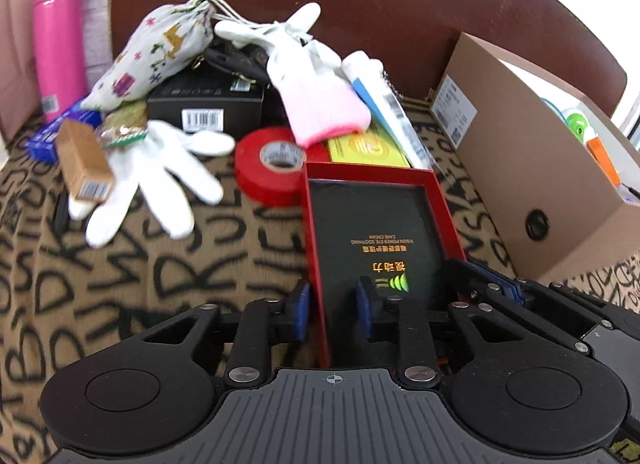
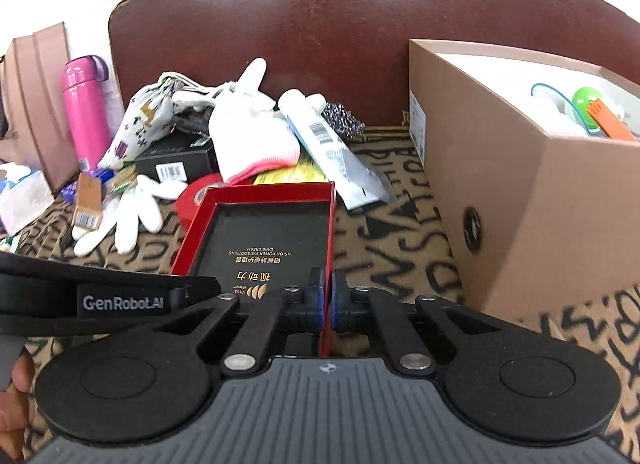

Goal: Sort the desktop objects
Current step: 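Approach the red-framed black box and close both grippers on its rim, then lift the red-framed black box and carry it over the cardboard box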

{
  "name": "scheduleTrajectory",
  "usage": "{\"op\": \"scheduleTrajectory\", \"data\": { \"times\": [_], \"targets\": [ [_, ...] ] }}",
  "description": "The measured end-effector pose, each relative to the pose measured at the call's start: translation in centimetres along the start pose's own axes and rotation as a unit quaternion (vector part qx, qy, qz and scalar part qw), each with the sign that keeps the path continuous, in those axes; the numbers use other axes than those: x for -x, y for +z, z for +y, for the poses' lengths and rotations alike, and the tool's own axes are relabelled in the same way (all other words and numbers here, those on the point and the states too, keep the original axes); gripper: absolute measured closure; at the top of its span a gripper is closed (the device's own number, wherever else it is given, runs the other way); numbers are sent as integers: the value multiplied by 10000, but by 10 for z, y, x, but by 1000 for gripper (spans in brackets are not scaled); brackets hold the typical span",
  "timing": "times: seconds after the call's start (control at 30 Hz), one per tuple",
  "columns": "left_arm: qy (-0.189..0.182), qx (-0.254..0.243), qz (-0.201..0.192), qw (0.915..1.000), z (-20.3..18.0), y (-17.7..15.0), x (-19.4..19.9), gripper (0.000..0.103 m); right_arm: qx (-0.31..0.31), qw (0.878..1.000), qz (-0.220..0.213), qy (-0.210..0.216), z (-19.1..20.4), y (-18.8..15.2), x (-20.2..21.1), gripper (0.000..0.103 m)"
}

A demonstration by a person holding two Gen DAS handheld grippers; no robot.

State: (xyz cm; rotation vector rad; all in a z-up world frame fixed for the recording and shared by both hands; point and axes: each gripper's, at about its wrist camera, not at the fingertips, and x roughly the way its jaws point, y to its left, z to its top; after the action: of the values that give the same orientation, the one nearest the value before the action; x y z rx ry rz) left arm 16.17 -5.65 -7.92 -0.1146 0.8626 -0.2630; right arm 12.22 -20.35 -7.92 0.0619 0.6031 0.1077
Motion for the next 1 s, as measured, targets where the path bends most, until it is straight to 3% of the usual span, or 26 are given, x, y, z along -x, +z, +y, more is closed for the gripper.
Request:
{"op": "scheduleTrajectory", "data": {
  "times": [0.1,0.27,0.53,0.77,1.0],
  "targets": [
    [-29,164,-45,9999,-1,-8,14,88,52,9999,-102,26,-3,-3,16,99],
    [85,104,-493,9987,-17,-15,49,89,293,9982,-521,18,-1,-1,46,99],
    [-79,-144,-1210,9925,-51,5,93,89,337,9898,-1371,-173,-14,22,93,99],
    [-441,-520,-1537,9858,-97,35,98,89,144,9814,-1834,-544,-52,50,111,99],
    [-769,-727,-1554,9822,-135,67,76,88,-18,9763,-1975,-889,-98,74,107,99]
  ]
}}
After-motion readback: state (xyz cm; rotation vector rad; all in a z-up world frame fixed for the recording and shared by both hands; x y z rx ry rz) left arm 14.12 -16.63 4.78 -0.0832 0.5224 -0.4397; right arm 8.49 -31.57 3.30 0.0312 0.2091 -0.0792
